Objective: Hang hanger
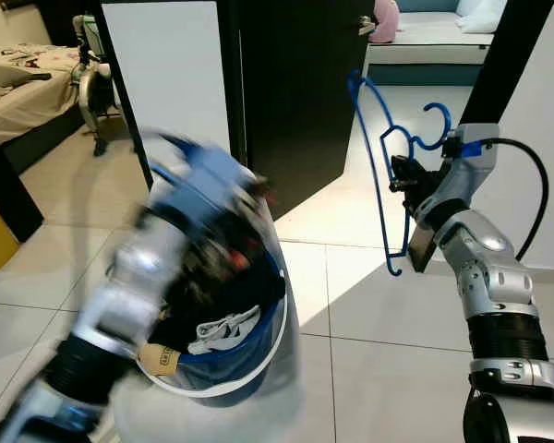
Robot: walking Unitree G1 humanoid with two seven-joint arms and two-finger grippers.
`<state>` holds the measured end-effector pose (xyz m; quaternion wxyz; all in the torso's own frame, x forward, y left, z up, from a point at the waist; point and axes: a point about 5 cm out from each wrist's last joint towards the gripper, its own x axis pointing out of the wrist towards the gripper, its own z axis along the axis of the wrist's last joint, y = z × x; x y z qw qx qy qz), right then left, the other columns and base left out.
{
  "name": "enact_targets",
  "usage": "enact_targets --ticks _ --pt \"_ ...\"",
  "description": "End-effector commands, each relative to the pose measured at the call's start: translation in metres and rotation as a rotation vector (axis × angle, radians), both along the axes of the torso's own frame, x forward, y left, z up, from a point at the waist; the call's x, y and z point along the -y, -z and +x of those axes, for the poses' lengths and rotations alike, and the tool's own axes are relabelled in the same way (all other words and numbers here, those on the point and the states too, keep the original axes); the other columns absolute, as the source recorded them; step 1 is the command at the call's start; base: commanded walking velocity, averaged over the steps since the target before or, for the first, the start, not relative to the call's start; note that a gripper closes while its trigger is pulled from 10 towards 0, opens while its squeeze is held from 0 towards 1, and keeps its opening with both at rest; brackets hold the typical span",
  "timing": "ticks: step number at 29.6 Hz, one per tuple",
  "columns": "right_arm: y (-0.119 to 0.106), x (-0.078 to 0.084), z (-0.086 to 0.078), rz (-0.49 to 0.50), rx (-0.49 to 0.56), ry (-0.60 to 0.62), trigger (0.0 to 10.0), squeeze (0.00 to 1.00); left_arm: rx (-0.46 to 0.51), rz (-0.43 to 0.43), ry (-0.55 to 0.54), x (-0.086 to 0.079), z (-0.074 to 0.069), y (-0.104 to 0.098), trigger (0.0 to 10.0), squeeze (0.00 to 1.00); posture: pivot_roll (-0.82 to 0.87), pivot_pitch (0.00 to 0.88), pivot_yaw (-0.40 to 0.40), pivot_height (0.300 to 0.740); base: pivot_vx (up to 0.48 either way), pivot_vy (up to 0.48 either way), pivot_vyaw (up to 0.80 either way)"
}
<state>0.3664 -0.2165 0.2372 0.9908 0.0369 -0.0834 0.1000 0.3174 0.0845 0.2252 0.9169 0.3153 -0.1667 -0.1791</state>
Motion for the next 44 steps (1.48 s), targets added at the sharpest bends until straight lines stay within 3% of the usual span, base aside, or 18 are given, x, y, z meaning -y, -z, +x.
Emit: enact_targets --ticks 1,8,10,12,13,14,17,20,22,26,28,32,34,35,37,38,40,44 --pt "-0.002 0.000 0.000 0.000 0.006 0.004 10.0 0.00 0.020 -0.008 0.105 0.018 -0.011 -0.004 3.1 0.00 -0.04 0.000 0.032 0.740 0.000 0.000 0.00" --pt "0.000 -0.001 -0.001 -0.001 0.001 0.000 10.0 0.00 -0.016 -0.017 0.144 0.022 -0.010 0.001 3.5 0.00 -0.04 0.000 0.034 0.740 0.000 0.000 0.00" --pt "0.001 -0.002 -0.001 -0.001 -0.002 -0.002 10.0 0.00 0.002 -0.149 0.122 0.007 -0.003 -0.021 2.3 0.00 -0.04 0.000 0.032 0.740 0.000 0.000 0.00" --pt "0.002 -0.002 -0.001 -0.001 -0.003 -0.002 10.0 0.00 0.011 -0.215 0.119 0.001 -0.001 -0.031 2.3 0.00 -0.04 0.000 0.030 0.740 0.000 0.000 0.00" --pt "0.002 -0.003 -0.001 0.001 -0.004 -0.003 10.0 0.00 0.064 -0.381 0.179 -0.013 0.002 -0.070 0.7 0.00 -0.04 0.000 0.029 0.740 0.000 0.000 0.00" --pt "0.002 -0.003 -0.001 0.001 -0.004 -0.003 10.0 0.00 0.064 -0.381 0.179 -0.013 0.002 -0.070 0.7 0.00 -0.04 0.000 0.029 0.740 0.000 0.000 0.00" --pt "0.002 -0.005 0.001 0.004 -0.005 -0.006 10.0 0.00 0.184 -0.561 0.343 -0.023 -0.006 -0.130 0.0 0.00 -0.03 0.000 0.027 0.740 0.000 0.000 0.00" --pt "0.002 -0.005 0.001 0.004 -0.005 -0.007 10.0 0.00 0.215 -0.618 0.387 -0.025 -0.009 -0.146 0.0 0.00 -0.03 0.000 0.027 0.740 0.000 0.000 0.00" --pt "0.002 -0.007 0.001 0.005 -0.001 -0.010 10.0 0.00 0.260 -0.737 0.487 -0.031 -0.014 -0.170 0.0 0.00 -0.04 0.000 0.035 0.740 0.000 0.000 0.00" --pt "0.000 -0.006 0.000 0.006 0.003 -0.009 10.0 0.00 0.261 -0.903 0.601 -0.035 -0.018 -0.179 0.0 0.00 -0.04 0.000 0.037 0.740 0.000 0.000 0.00" --pt "0.001 -0.004 -0.002 0.003 0.004 -0.005 10.0 0.00 0.150 -1.098 0.573 -0.049 -0.004 -0.159 0.0 0.00 -0.05 0.000 0.040 0.740 0.000 0.000 0.00" --pt "0.003 -0.002 -0.002 0.002 -0.002 -0.002 10.0 0.00 0.022 -1.261 0.477 -0.066 0.015 -0.123 0.7 0.00 -0.05 0.000 0.036 0.740 0.000 0.000 0.00" --pt "0.006 -0.004 -0.002 -0.004 -0.012 -0.004 10.0 0.00 -0.085 -1.353 0.334 -0.084 0.029 -0.082 1.5 0.00 -0.04 0.000 0.034 0.740 0.000 0.000 0.00" --pt "0.008 -0.005 -0.002 -0.006 -0.015 -0.011 10.0 0.00 -0.167 -1.360 0.189 -0.099 0.035 -0.047 1.5 0.00 -0.04 0.000 0.034 0.740 0.000 0.000 0.00" --pt "0.008 -0.007 -0.002 -0.007 -0.016 -0.016 10.0 0.00 -0.239 -1.331 0.045 -0.111 0.037 -0.017 1.3 0.00 -0.03 0.000 0.031 0.740 0.000 0.000 0.00" --pt "0.008 -0.007 -0.002 -0.007 -0.016 -0.016 10.0 0.00 -0.239 -1.331 0.045 -0.111 0.037 -0.017 1.3 0.00 -0.03 0.000 0.031 0.740 0.000 0.000 0.00" --pt "0.009 -0.009 -0.001 -0.006 -0.017 -0.022 10.0 0.00 -0.437 -1.219 -0.252 -0.137 0.029 0.051 1.2 0.00 -0.03 0.000 0.029 0.740 0.000 0.000 0.00" --pt "0.009 -0.010 -0.001 -0.006 -0.018 -0.026 10.0 0.00 -0.524 -1.122 -0.390 -0.151 0.018 0.084 1.9 0.00 -0.02 0.000 0.026 0.740 0.000 0.000 0.00"
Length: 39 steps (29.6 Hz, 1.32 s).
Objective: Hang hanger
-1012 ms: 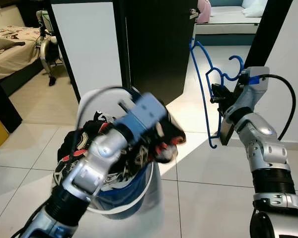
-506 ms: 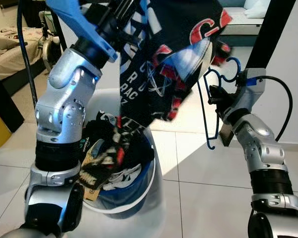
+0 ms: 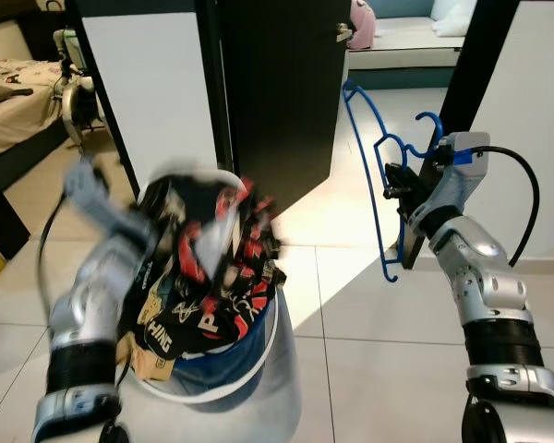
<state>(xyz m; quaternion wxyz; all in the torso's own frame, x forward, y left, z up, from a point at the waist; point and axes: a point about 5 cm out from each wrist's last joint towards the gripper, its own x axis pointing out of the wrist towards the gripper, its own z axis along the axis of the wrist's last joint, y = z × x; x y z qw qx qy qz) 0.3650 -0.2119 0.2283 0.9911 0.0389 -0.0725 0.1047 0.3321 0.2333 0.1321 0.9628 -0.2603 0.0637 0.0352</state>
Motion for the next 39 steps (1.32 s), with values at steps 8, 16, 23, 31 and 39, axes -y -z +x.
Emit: enact_targets --ticks 8,16,23,31,39 --pt "-0.002 -0.006 0.000 -0.007 0.007 -0.022 10.0 0.00 -0.041 0.186 -0.051 -0.021 -0.003 -0.003 2.7 0.00 -0.03 0.000 0.029 0.740 0.000 0.000 0.00" --pt "-0.003 -0.004 -0.001 -0.008 0.008 -0.017 10.0 0.00 0.210 0.335 -0.213 -0.049 -0.001 -0.068 0.1 0.00 -0.04 0.000 0.031 0.740 0.000 0.000 0.00" --pt "-0.005 -0.002 -0.001 -0.009 0.013 -0.014 10.0 0.00 0.593 0.747 -0.664 -0.091 -0.039 -0.219 0.0 0.00 -0.03 0.000 0.029 0.740 0.000 0.000 0.00" --pt "-0.004 -0.002 0.000 -0.001 0.014 -0.011 10.0 0.00 0.632 0.935 -0.786 -0.072 -0.046 -0.242 0.0 0.00 -0.03 0.000 0.030 0.740 0.000 0.000 0.00" --pt "-0.004 -0.001 -0.001 -0.008 0.008 -0.004 10.0 0.00 0.381 0.807 0.306 0.116 0.008 -0.071 2.0 0.00 -0.04 0.000 0.035 0.740 0.000 0.000 0.00"
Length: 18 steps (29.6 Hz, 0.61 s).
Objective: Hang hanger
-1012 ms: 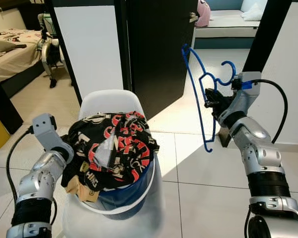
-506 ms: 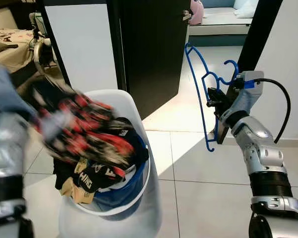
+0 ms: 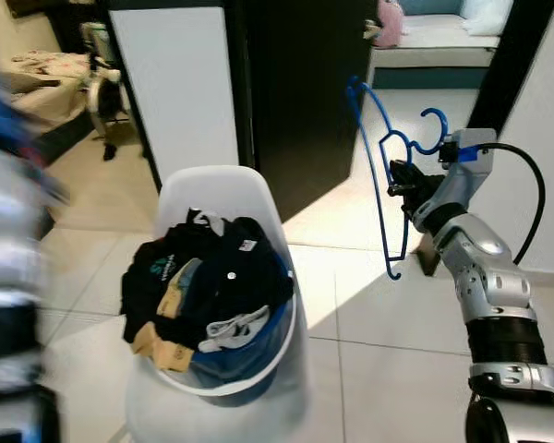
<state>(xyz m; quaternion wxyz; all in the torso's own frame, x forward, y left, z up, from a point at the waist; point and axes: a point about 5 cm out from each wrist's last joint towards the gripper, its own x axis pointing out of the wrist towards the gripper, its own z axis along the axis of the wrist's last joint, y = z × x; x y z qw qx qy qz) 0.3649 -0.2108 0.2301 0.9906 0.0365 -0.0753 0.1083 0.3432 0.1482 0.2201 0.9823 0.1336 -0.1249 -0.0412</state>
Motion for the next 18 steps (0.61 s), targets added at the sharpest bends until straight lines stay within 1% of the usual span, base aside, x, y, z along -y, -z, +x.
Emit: enact_targets --ticks 1,2,3,4,5,6,7,8,9,10,11,12,14,18 --pt "-0.002 0.000 -0.001 -0.003 0.001 0.002 10.0 0.00 -0.080 0.050 0.171 0.031 -0.003 0.017 2.0 0.00 -0.04 0.000 0.035 0.740 0.000 0.000 0.00" --pt "-0.002 0.000 -0.001 -0.003 0.001 0.002 10.0 0.00 -0.080 0.050 0.171 0.031 -0.003 0.017 2.0 0.00 -0.04 0.000 0.035 0.740 0.000 0.000 0.00" --pt "-0.002 0.001 -0.001 -0.003 0.001 0.003 10.0 0.00 -0.138 0.067 0.240 0.045 -0.006 0.033 2.0 0.00 -0.04 0.000 0.035 0.740 0.000 0.000 0.00" --pt "-0.002 0.001 -0.001 -0.004 0.001 0.003 10.0 0.00 -0.166 0.080 0.272 0.052 -0.009 0.041 2.1 0.00 -0.04 0.000 0.035 0.740 0.000 0.000 0.00" --pt "-0.002 0.001 -0.001 -0.004 0.001 0.003 10.0 0.00 -0.166 0.080 0.272 0.052 -0.009 0.041 2.1 0.00 -0.04 0.000 0.035 0.740 0.000 0.000 0.00" --pt "-0.002 0.001 -0.001 -0.004 0.000 0.005 10.0 0.00 -0.187 0.118 0.354 0.067 -0.016 0.051 2.4 0.00 -0.05 0.000 0.039 0.740 0.000 0.000 0.00" --pt "0.000 0.001 -0.002 -0.007 -0.005 0.007 10.0 0.00 -0.210 0.198 0.462 0.083 -0.027 0.062 4.6 0.00 -0.05 0.000 0.043 0.740 0.000 0.000 0.00" --pt "0.000 0.001 -0.002 -0.007 -0.005 0.007 10.0 0.00 -0.210 0.198 0.462 0.083 -0.027 0.062 4.6 0.00 -0.05 0.000 0.043 0.740 0.000 0.000 0.00" --pt "0.000 0.002 -0.002 -0.010 -0.009 0.008 10.0 0.00 -0.227 0.255 0.541 0.094 -0.035 0.070 4.6 0.00 -0.05 0.000 0.043 0.740 0.000 0.000 0.00" --pt "0.001 0.002 -0.003 -0.011 -0.013 0.009 10.0 0.00 -0.248 0.309 0.590 0.100 -0.041 0.077 7.0 0.00 -0.05 0.000 0.046 0.740 0.000 0.000 0.00" --pt "0.002 0.003 -0.003 -0.013 -0.016 0.010 10.0 0.00 -0.284 0.336 0.591 0.099 -0.042 0.083 8.9 0.00 -0.05 0.000 0.047 0.740 0.000 0.000 0.00" --pt "0.003 0.003 -0.004 -0.014 -0.018 0.011 10.0 0.00 -0.310 0.386 0.575 0.093 -0.041 0.088 10.0 0.00 -0.05 0.000 0.046 0.740 0.000 0.000 0.00" --pt "0.003 0.003 -0.004 -0.015 -0.020 0.011 10.0 0.00 -0.336 0.442 0.558 0.087 -0.040 0.093 10.0 0.00 -0.05 0.000 0.045 0.740 0.000 0.000 0.00" --pt "0.004 0.003 -0.004 -0.015 -0.022 0.010 10.0 0.00 -0.338 0.474 0.533 0.081 -0.037 0.094 10.0 0.00 -0.05 0.000 0.045 0.740 0.000 0.000 0.00"
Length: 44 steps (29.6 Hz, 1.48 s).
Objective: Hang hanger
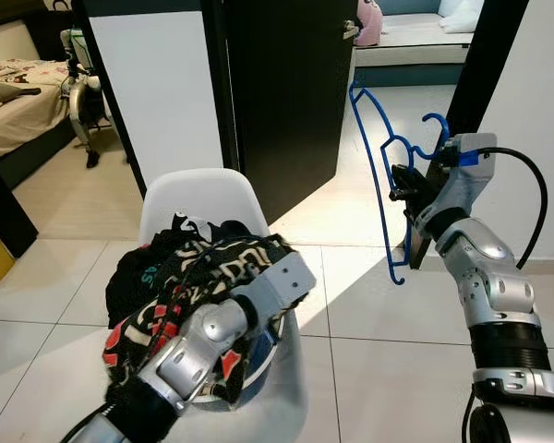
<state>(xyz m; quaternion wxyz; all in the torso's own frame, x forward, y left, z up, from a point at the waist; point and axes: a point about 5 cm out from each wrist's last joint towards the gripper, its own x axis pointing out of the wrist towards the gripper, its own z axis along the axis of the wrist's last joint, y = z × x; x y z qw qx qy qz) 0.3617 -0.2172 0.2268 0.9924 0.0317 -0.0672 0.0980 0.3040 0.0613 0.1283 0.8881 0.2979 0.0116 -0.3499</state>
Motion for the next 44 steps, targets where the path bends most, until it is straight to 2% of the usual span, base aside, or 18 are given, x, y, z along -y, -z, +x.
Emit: enact_targets --ticks 1,2,9,12,13,14,15,17,21,24,26,28,29,33,34,39,40,44 --pt "0.001 -0.005 0.000 -0.004 -0.007 -0.014 10.0 0.00 -0.011 0.039 -0.015 -0.008 0.002 0.003 10.0 0.23 -0.04 0.000 0.043 0.740 0.000 0.000 0.00" --pt "0.001 -0.006 0.000 -0.004 -0.008 -0.018 10.0 0.00 -0.007 0.060 -0.028 -0.012 0.004 0.004 10.0 1.00 -0.04 0.000 0.043 0.740 0.000 0.000 0.00" --pt "0.001 -0.008 -0.001 -0.006 -0.009 -0.026 10.0 0.00 0.023 0.107 -0.072 -0.026 0.011 -0.001 10.0 1.00 -0.04 0.000 0.041 0.740 0.000 0.000 0.00" --pt "0.000 -0.007 -0.001 -0.010 -0.011 -0.025 10.0 0.00 0.002 -0.116 -0.043 -0.034 0.011 -0.033 10.0 1.00 -0.05 0.000 0.039 0.740 0.000 0.000 0.00" --pt "0.000 -0.007 -0.001 -0.010 -0.011 -0.025 10.0 0.00 0.002 -0.116 -0.043 -0.034 0.011 -0.033 10.0 1.00 -0.05 0.000 0.039 0.740 0.000 0.000 0.00" --pt "-0.001 -0.006 -0.001 -0.011 -0.010 -0.026 10.0 0.00 0.018 -0.251 0.077 -0.036 0.003 -0.058 10.0 1.00 -0.05 0.000 0.036 0.740 0.000 0.000 0.00" --pt "-0.001 -0.006 -0.001 -0.011 -0.010 -0.026 10.0 0.00 0.018 -0.251 0.077 -0.036 0.003 -0.058 10.0 1.00 -0.05 0.000 0.036 0.740 0.000 0.000 0.00" --pt "-0.002 -0.007 -0.001 -0.013 -0.009 -0.030 10.0 0.00 0.041 -0.437 0.124 -0.050 -0.001 -0.092 10.0 1.00 -0.04 0.000 0.033 0.740 0.000 0.000 0.00" --pt "-0.002 -0.009 0.000 -0.013 -0.009 -0.034 10.0 0.00 0.094 -0.532 0.100 -0.070 0.000 -0.115 10.0 1.00 -0.04 0.000 0.030 0.740 0.000 0.000 0.00" --pt "-0.002 -0.010 0.001 -0.012 -0.009 -0.036 10.0 0.00 0.115 -0.558 0.068 -0.079 0.003 -0.121 10.0 1.00 -0.04 0.000 0.029 0.740 0.000 0.000 0.00" --pt "-0.003 -0.012 0.002 -0.013 -0.008 -0.045 10.0 0.00 0.132 -0.540 -0.066 -0.101 0.011 -0.118 10.0 1.00 -0.04 0.000 0.026 0.740 0.000 0.000 0.00" --pt "-0.003 -0.013 0.002 -0.015 -0.007 -0.049 10.0 0.00 0.096 -0.420 -0.260 -0.124 0.021 -0.097 10.0 0.84 -0.04 0.000 0.024 0.740 0.000 0.000 0.00" --pt "-0.004 -0.012 0.002 -0.016 -0.007 -0.049 10.0 0.00 0.041 -0.358 -0.369 -0.137 0.024 -0.080 10.0 0.00 -0.04 0.000 0.024 0.740 0.000 0.000 0.00" --pt "-0.005 -0.011 0.001 -0.017 -0.007 -0.048 10.0 0.00 -0.049 -0.305 -0.499 -0.152 0.024 -0.057 10.0 0.00 -0.04 0.000 0.024 0.740 0.000 0.000 0.00" --pt "-0.005 -0.009 0.001 -0.020 -0.008 -0.044 10.0 0.00 -0.186 -0.400 -0.587 -0.162 0.018 -0.032 10.0 0.00 -0.05 0.000 0.027 0.740 0.000 0.000 0.00" --pt "-0.004 -0.008 0.000 -0.022 -0.009 -0.042 10.0 0.00 -0.270 -0.488 -0.628 -0.166 0.014 -0.017 10.0 0.00 -0.05 0.000 0.026 0.740 0.000 0.000 0.00" --pt "-0.004 -0.007 0.000 -0.023 -0.011 -0.040 10.0 0.00 -0.331 -0.558 -0.615 -0.166 0.012 -0.009 10.0 0.00 -0.05 0.000 0.027 0.740 0.000 0.000 0.00" --pt "-0.004 -0.007 0.001 -0.022 -0.011 -0.039 10.0 0.00 -0.396 -0.611 -0.564 -0.160 0.010 -0.004 10.0 0.00 -0.05 0.000 0.027 0.740 0.000 0.000 0.00"
